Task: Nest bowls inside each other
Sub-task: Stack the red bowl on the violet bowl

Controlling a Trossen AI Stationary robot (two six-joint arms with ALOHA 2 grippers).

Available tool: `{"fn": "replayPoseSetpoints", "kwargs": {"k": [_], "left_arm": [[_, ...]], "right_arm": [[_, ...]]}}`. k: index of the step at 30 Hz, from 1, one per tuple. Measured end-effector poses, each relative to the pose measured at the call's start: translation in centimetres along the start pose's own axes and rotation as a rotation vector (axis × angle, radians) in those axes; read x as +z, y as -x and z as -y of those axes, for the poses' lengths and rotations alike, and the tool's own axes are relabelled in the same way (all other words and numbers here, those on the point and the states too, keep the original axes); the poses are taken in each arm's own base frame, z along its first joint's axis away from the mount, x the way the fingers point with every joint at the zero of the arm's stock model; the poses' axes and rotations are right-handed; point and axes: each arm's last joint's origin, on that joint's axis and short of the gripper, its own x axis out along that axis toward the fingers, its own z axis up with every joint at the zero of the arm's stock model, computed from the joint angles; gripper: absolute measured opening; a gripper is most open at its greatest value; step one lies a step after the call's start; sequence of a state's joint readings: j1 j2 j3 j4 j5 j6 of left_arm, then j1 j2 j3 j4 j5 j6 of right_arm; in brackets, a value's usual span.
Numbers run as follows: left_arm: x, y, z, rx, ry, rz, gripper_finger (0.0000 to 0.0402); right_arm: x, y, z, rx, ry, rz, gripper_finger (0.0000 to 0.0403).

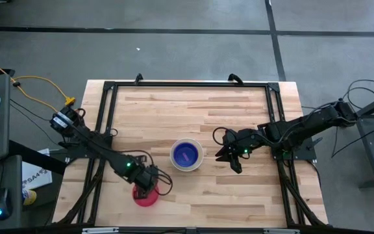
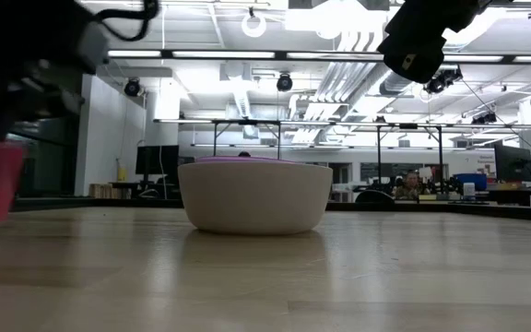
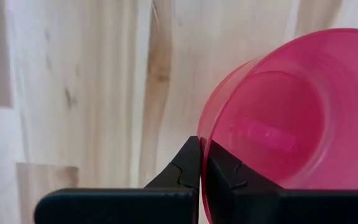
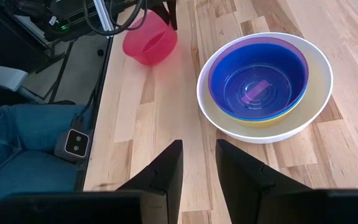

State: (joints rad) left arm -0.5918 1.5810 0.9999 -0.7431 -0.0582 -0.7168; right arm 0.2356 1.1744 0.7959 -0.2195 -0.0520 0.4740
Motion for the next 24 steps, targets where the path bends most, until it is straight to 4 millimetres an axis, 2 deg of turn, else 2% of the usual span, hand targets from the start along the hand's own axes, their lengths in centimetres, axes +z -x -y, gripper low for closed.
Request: {"fn": "replayPoseSetpoints", "kwargs": {"k": [14, 24], "left_arm": [[4.7, 4.6, -1.6, 0.085, -0.028, 0.090, 0.0000], [8.5, 5.9, -5.6, 0.031, -0.014, 0.154, 0.0000]], "right_arm": [[0.0, 0.0, 0.0, 0.000, 0.000, 0.000, 0.0089], [0.0, 0.0, 0.0, 0.000, 0.000, 0.000, 0.0089]]}}
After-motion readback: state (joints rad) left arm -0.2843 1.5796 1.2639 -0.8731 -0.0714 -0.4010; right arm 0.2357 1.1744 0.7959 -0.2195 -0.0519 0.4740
